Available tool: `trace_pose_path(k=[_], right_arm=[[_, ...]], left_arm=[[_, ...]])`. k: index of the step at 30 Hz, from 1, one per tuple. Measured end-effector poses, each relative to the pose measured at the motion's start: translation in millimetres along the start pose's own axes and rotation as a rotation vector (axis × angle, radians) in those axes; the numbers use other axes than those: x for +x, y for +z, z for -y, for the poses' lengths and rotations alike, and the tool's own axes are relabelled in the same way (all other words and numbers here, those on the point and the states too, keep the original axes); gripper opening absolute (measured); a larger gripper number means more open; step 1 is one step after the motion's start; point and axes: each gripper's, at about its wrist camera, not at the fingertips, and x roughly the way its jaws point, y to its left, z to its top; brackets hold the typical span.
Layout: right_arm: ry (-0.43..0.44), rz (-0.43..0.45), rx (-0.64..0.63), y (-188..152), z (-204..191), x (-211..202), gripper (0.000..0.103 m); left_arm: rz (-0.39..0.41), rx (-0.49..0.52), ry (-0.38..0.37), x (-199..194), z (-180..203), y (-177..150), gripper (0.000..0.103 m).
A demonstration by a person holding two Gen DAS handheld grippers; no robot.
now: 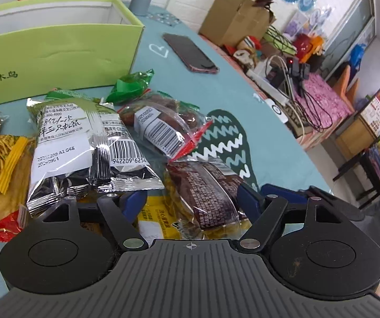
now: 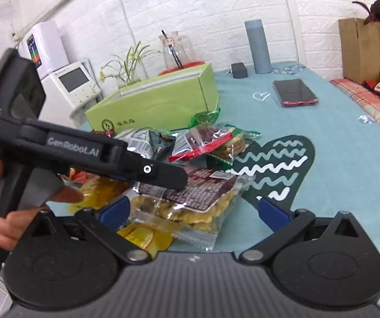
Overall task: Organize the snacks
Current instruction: 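Reach the left gripper to the brown chocolate bread packet and grasp it, then lower the brown packet into the green box and open the left gripper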
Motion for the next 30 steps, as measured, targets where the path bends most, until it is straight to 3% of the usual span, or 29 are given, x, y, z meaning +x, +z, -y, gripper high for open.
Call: trace_pose_path(k=[4, 5, 6, 13, 16, 20, 24, 30], right_arm=[[0.032, -0.017, 0.043, -1.4, 4.3, 8.9, 0.096], [0.020, -0.010, 0.039, -0.6, 2.2, 5.7, 0.085], [0.002, 0.000, 0.025, 1.2, -0.2, 2.8, 0.084], [-0.134, 0.103, -0.083, 32.3, -20.1, -23.5, 0.086], [-0.130, 0.141, -0.139, 66.8, -28.2, -4.5, 0.087], [-0.052, 0.177, -0.224, 130.6, -43.4, 50.4, 0.091], [0.013, 0.147, -0.267, 177.5, -57.7, 111.5, 0.092], [0.087, 0.058, -0.290, 213.9, -61.6, 191.3, 0.093]], left_arm=[[-0.030, 0.011, -0.059, 5.5, -0.9, -2.7, 0.030], [-0.030, 0.017, -0.061, 4.3, 2.7, -5.4, 0.029], [-0.024, 0.030, -0.064, 2.5, 6.6, -6.6, 0.029], [0.049, 0.010, -0.192, -14.8, 19.7, 22.2, 0.029], [0.119, 0.028, -0.155, -27.6, 12.4, 56.4, 0.028], [0.235, 0.035, -0.052, -46.8, -18.4, 112.1, 0.028], [0.265, -0.014, 0.024, -45.9, -66.5, 157.9, 0.025], [0.251, -0.077, 0.087, -26.1, -128.6, 189.7, 0.025]])
